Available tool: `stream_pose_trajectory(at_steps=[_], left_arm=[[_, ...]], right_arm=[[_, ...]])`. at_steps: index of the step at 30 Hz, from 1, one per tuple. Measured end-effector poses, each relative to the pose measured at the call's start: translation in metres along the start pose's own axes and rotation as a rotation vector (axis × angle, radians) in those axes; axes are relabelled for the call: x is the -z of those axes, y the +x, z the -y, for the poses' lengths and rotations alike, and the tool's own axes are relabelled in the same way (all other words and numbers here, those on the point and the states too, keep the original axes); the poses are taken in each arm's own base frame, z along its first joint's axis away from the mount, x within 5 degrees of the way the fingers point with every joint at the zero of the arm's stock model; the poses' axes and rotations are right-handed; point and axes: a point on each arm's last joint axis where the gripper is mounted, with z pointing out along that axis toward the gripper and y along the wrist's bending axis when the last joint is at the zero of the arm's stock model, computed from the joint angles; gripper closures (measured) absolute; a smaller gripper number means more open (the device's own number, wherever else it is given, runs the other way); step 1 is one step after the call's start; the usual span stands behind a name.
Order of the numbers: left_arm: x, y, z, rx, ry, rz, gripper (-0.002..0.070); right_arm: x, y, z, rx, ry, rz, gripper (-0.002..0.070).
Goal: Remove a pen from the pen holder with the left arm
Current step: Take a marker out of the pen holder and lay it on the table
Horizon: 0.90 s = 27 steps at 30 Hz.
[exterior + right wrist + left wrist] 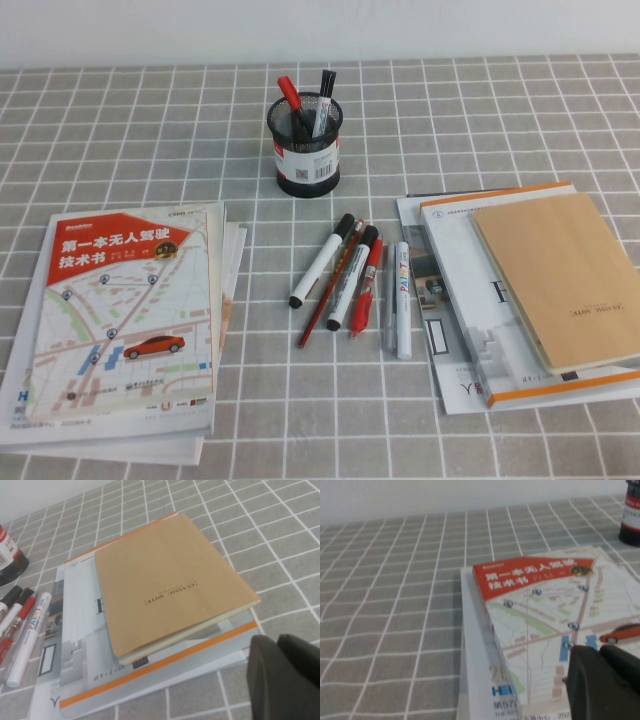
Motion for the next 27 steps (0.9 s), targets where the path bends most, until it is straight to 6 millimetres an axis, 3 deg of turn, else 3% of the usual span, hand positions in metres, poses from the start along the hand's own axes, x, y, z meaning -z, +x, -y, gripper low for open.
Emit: stream_pose_trajectory(at_steps=[5,27], left_arm=[[0.0008,0.0078,0.0021,0.007,0.021,-0.082,0.0675],[0.0011,0.0085,0.0035,0.005,0.036,-0.088,0.0675]], right_arm=[[0.0000,0.0000,0.0000,0.000,0.000,0.000,0.0689],[0.0000,0.0000,0.0000,0.000,0.000,0.000,0.0689]])
